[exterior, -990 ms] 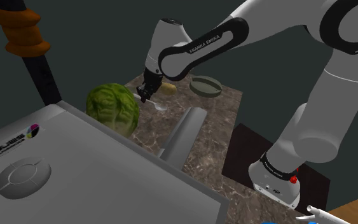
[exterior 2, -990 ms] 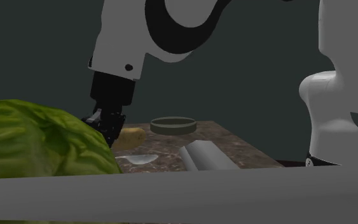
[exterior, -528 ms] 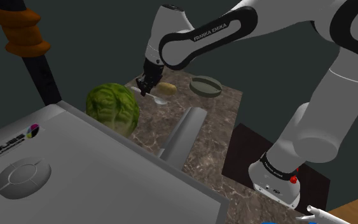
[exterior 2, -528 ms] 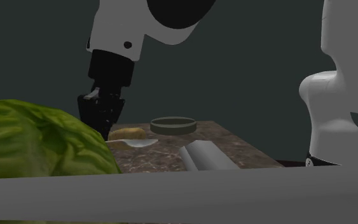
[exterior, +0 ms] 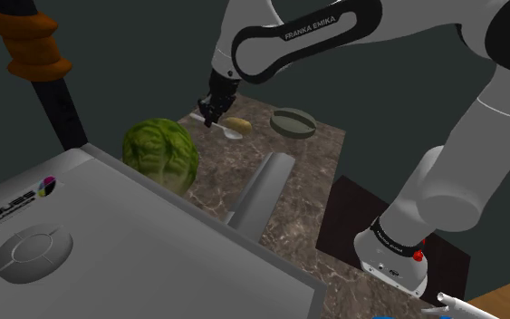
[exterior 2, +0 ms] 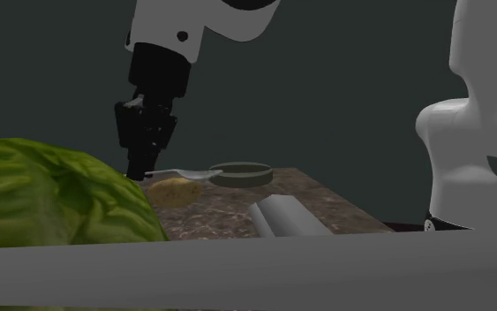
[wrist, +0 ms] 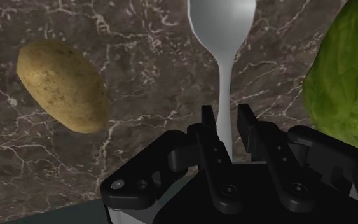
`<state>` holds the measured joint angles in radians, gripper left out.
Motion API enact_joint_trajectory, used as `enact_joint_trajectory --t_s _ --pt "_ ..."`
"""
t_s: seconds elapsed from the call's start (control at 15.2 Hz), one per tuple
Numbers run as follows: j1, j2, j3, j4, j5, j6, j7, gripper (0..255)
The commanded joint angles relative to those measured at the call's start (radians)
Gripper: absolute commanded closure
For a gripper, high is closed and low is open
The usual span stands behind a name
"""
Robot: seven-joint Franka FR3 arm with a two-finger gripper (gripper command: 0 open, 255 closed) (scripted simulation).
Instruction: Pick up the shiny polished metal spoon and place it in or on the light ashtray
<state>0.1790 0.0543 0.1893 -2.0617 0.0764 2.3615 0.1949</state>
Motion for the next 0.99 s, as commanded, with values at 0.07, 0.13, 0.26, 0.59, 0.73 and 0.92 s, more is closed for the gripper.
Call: enact_joint_trajectory --t_s 0.07,0.13,0.26,0.59,0.73,0.92 --pt "-0.035 -0.054 -0.028 -0.057 0.036 -0.002 -0.083 255" --pt "-0.046 -0.071 -0.039 -0.075 0.047 -0.003 -0.112 255" --pt "-0.067 -0.102 -0.062 -0.108 0.066 -0.006 -0.169 255" --pt "-0.119 -0.164 -0.129 -0.17 0.103 -0.022 -0.309 255" --pt "-0.139 -0.183 -0.158 -0.187 0.113 -0.031 -0.364 255" --pt "-0.169 -0.204 -0.203 -0.204 0.124 -0.048 -0.444 255"
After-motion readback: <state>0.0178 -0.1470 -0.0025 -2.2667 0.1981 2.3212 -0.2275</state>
